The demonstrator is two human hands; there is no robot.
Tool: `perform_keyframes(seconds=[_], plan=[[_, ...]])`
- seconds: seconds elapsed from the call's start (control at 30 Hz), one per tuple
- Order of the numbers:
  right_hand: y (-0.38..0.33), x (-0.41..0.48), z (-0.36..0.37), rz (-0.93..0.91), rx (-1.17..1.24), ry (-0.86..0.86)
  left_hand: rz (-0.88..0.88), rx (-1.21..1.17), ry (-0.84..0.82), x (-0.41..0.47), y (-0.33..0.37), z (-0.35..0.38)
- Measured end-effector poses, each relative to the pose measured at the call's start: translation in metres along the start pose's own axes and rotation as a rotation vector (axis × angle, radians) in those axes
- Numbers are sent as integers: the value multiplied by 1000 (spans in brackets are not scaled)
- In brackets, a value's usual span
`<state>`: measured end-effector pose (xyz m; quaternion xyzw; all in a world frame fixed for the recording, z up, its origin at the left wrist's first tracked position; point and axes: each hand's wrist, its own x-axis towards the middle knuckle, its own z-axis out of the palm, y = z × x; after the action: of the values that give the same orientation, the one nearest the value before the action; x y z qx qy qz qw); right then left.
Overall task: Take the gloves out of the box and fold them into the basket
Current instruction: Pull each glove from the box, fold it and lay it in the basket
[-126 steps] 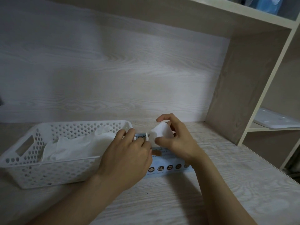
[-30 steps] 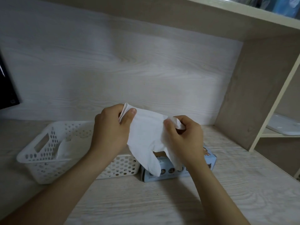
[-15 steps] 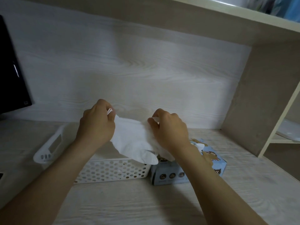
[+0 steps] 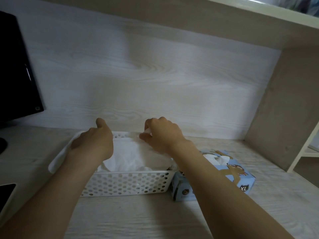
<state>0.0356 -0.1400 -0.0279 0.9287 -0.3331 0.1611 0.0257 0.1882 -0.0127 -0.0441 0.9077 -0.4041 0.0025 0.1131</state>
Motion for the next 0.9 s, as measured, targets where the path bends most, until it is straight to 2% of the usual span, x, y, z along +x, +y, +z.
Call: perform_keyframes(seconds=[0.17,0.3,0.4,0.5,0.53,0.6,0.73,0.8,0.9], plan=[[-4,0,3,-27,-131,4,-52,140,-21,1,2,0],[-5,-3,1,-62,-199,80,-51,159,-6,3,1,2],[-7,-6,-3,-159,-196,140,-74,151,-6,1,3,1],[-7,-11,-10,-223,-54,-20,-79,319,63,-6,8,-3],[-8,-14,-12,-212,20,-122,-36,377,102,-7,10,-3],[-10,-18,-14,-176,89,-298,114,346,130,-5,13,2],[-11,-25,-6,-104,22,-387,279,93,-122,-2,16,19],[-9,-28,0,-97,90,-331,295,122,-201,-1,16,22],[0,-34,5,-135,273,-45,310,102,-161,1,15,21]])
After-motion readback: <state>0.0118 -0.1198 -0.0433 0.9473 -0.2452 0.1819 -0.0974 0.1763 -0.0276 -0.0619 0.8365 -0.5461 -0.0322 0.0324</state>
